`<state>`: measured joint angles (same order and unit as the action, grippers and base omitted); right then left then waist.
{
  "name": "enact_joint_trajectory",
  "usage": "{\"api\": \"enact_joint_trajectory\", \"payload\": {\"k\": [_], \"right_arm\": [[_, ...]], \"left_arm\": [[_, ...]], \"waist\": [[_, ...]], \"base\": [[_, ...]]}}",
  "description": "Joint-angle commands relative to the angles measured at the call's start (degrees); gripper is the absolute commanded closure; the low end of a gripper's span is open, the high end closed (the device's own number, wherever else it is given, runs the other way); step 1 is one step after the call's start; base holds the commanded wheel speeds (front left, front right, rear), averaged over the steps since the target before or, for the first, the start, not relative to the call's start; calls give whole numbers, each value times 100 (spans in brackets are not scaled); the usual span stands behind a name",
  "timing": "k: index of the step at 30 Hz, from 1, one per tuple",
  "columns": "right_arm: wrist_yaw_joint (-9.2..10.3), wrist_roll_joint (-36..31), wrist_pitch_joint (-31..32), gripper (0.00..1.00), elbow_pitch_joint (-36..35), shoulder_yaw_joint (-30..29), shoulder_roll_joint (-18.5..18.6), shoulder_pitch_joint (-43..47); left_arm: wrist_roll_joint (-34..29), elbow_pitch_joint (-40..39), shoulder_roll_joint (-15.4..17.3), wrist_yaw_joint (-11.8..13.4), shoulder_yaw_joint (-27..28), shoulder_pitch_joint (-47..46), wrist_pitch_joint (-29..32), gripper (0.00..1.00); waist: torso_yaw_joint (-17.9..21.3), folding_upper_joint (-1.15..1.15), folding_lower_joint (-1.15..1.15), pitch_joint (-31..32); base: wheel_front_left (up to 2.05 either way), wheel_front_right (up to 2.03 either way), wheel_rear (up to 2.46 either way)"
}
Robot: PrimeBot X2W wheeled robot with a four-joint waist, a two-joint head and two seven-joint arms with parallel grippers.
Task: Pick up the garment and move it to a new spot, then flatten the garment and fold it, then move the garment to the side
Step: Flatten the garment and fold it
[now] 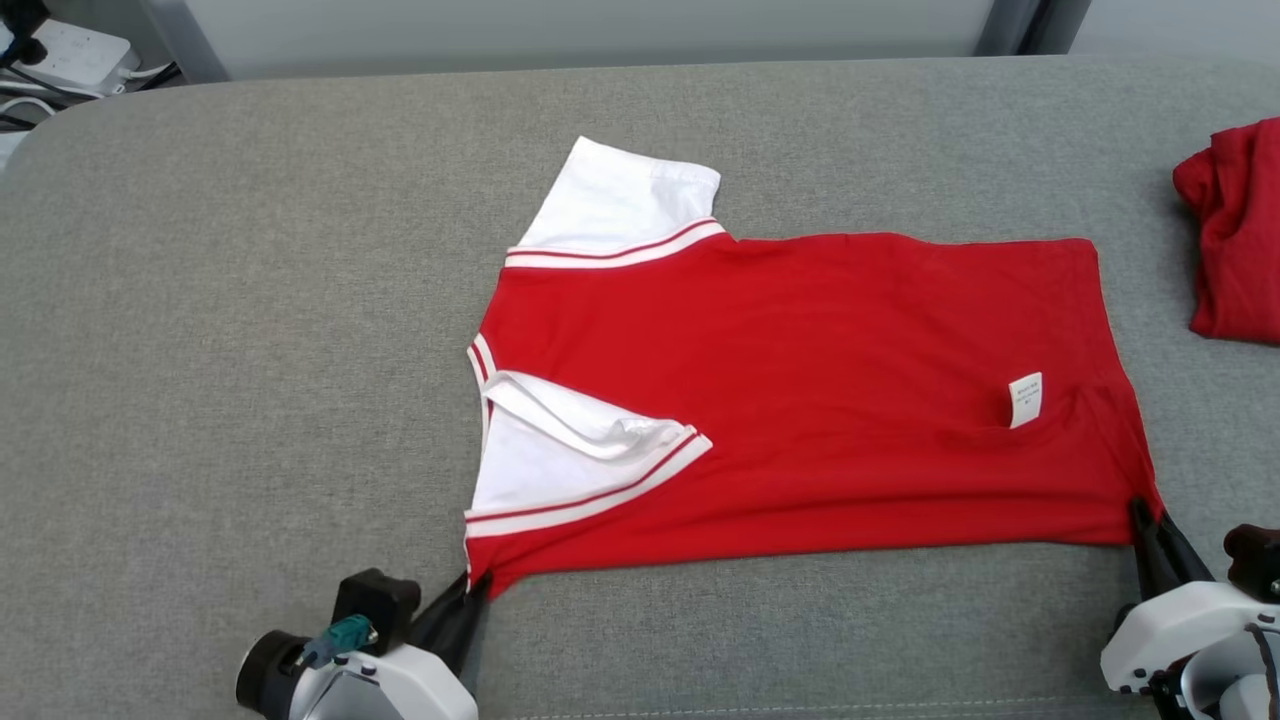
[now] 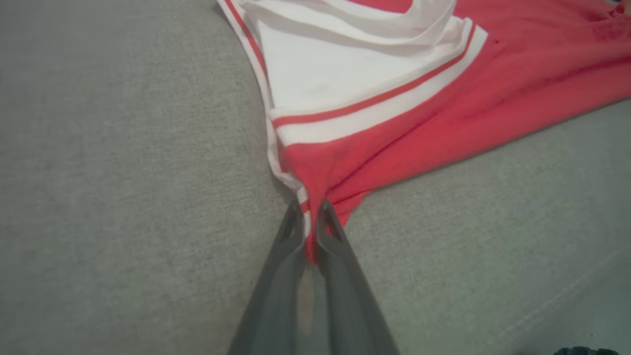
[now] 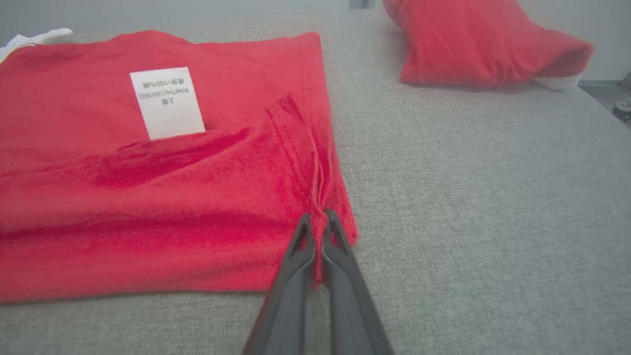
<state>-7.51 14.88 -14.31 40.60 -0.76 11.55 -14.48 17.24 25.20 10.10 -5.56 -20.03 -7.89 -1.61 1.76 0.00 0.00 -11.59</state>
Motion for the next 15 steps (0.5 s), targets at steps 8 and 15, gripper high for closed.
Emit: {"api": "enact_joint_trajectory", "payload": {"k": [8,15], "right_arm": [[2,-15,-69,100,66,173,283,70],[2,-7,-69,0,365,90,318,-47]], "left_arm": [[128,-1263,282,224,137,511,700,100],[103,-1628,372,380,131,670,895,60]], "waist": [[-52,0,0,-7],[-23,0,0,52]], "base": [[0,0,0],[0,0,0]]}}
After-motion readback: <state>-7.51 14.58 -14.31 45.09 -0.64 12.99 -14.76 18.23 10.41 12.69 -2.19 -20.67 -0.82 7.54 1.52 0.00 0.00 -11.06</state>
